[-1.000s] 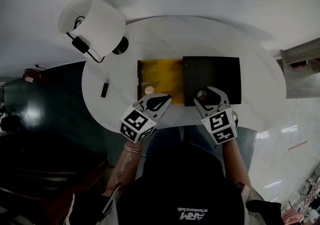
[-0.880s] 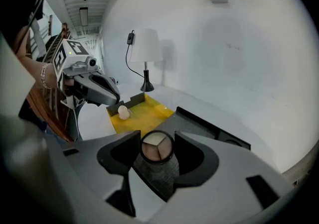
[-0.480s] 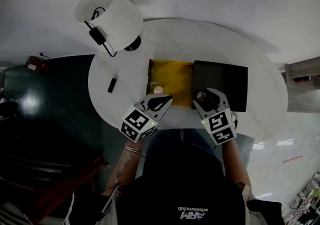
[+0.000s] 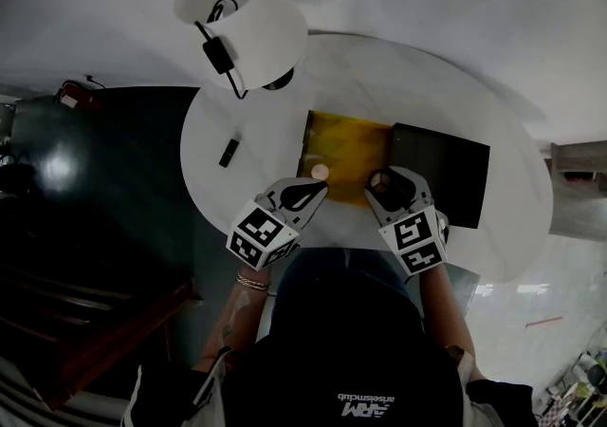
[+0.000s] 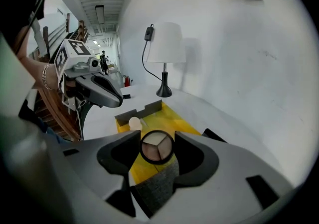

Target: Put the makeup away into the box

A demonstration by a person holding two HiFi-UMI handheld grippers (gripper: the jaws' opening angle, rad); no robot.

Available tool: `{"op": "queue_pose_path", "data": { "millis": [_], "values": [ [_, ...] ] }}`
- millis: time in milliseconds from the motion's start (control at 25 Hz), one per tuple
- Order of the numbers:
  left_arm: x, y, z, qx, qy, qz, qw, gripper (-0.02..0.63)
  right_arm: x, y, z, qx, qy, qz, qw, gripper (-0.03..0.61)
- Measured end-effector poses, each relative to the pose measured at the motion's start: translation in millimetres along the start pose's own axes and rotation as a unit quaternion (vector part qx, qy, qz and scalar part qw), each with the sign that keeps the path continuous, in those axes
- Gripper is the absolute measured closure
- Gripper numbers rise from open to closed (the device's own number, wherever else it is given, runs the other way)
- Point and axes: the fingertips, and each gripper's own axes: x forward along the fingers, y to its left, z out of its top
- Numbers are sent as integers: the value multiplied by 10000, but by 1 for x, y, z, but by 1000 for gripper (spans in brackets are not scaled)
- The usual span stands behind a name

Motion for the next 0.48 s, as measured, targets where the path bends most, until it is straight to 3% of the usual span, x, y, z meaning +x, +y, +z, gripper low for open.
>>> {"op": "queue_pose_path", "data": {
  "millis": [480],
  "values": [
    [-18,29,-13,-269,-16,238,9994,597,31,6,16,-173,125,172,9996,349]
  ]
}}
